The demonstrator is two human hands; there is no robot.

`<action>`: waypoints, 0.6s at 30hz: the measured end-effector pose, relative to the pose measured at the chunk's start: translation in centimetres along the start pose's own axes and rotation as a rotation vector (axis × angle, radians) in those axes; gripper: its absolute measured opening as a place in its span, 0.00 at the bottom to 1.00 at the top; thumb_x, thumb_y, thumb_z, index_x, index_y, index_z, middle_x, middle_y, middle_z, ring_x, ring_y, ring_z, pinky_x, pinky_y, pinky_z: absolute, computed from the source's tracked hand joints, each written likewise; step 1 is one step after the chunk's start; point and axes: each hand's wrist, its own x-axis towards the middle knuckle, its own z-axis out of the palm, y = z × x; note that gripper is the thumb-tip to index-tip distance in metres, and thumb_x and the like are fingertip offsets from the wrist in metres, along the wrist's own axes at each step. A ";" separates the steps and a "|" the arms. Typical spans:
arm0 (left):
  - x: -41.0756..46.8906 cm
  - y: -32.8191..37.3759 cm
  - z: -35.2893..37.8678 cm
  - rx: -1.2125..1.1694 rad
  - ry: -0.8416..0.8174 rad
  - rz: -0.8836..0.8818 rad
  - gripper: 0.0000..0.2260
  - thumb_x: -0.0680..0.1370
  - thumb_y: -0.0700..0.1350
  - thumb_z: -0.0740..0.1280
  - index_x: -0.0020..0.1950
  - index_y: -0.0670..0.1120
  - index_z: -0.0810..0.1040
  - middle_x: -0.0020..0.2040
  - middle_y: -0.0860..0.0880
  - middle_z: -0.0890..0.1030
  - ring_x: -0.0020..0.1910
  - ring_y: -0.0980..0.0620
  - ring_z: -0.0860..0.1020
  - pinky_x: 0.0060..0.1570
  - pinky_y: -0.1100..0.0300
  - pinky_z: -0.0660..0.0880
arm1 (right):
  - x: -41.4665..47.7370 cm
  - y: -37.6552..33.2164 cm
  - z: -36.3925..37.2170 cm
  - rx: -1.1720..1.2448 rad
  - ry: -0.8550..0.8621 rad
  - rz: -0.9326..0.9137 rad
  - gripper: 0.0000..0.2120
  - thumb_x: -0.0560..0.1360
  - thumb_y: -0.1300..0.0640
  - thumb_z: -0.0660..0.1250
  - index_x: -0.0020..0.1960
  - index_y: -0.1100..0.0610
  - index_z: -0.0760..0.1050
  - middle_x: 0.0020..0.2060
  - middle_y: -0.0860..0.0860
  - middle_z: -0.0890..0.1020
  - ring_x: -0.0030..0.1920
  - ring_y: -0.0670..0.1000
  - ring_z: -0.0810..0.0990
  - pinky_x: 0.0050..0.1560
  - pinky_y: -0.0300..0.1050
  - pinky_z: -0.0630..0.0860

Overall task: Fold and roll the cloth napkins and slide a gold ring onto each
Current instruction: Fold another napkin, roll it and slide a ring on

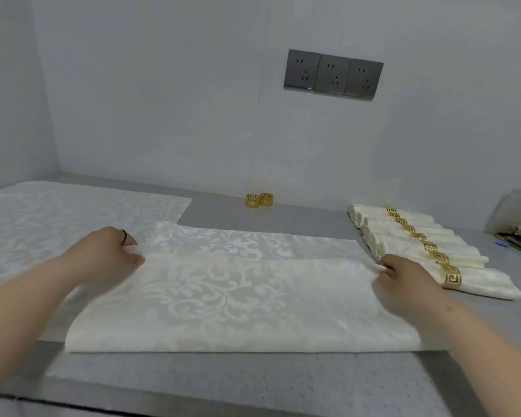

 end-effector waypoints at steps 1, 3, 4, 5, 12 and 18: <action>0.5 -0.1 0.7 -0.082 0.046 -0.031 0.08 0.74 0.43 0.67 0.37 0.47 0.70 0.36 0.47 0.73 0.36 0.49 0.69 0.34 0.59 0.63 | 0.6 -0.2 0.6 -0.013 0.028 -0.009 0.08 0.72 0.65 0.55 0.38 0.58 0.71 0.32 0.53 0.75 0.34 0.51 0.71 0.30 0.41 0.63; 2.2 -0.5 1.9 -0.193 0.075 -0.059 0.10 0.74 0.41 0.66 0.35 0.47 0.69 0.33 0.48 0.71 0.32 0.49 0.67 0.32 0.59 0.62 | 2.4 -0.1 1.7 -0.055 0.069 -0.037 0.10 0.73 0.64 0.54 0.36 0.54 0.68 0.30 0.51 0.74 0.33 0.51 0.72 0.29 0.41 0.62; 3.1 -0.6 2.2 -0.208 0.066 -0.066 0.09 0.74 0.41 0.66 0.35 0.46 0.70 0.33 0.47 0.71 0.33 0.48 0.68 0.33 0.58 0.62 | 3.4 -0.1 2.0 -0.069 0.085 -0.041 0.12 0.74 0.64 0.54 0.34 0.53 0.66 0.29 0.50 0.73 0.34 0.53 0.71 0.29 0.41 0.62; 3.8 -0.6 2.4 -0.207 0.052 -0.076 0.08 0.74 0.41 0.66 0.36 0.45 0.71 0.33 0.46 0.72 0.35 0.48 0.68 0.34 0.59 0.62 | 4.3 -0.2 2.2 -0.081 0.094 -0.039 0.13 0.75 0.64 0.54 0.33 0.52 0.65 0.29 0.50 0.72 0.35 0.54 0.71 0.30 0.42 0.62; 9.5 -1.2 4.5 -0.310 -0.005 -0.102 0.19 0.73 0.40 0.69 0.27 0.44 0.62 0.26 0.47 0.64 0.27 0.49 0.62 0.30 0.58 0.58 | 11.1 -0.2 4.6 -0.196 0.073 0.002 0.08 0.75 0.65 0.55 0.41 0.55 0.69 0.39 0.55 0.76 0.43 0.57 0.75 0.41 0.43 0.67; 10.2 -2.3 6.1 -0.406 0.049 -0.048 0.14 0.74 0.41 0.68 0.30 0.38 0.72 0.19 0.53 0.67 0.23 0.55 0.66 0.26 0.67 0.61 | 14.1 -0.1 7.4 -0.153 0.042 0.061 0.09 0.76 0.65 0.56 0.40 0.55 0.67 0.36 0.56 0.77 0.41 0.57 0.75 0.36 0.44 0.64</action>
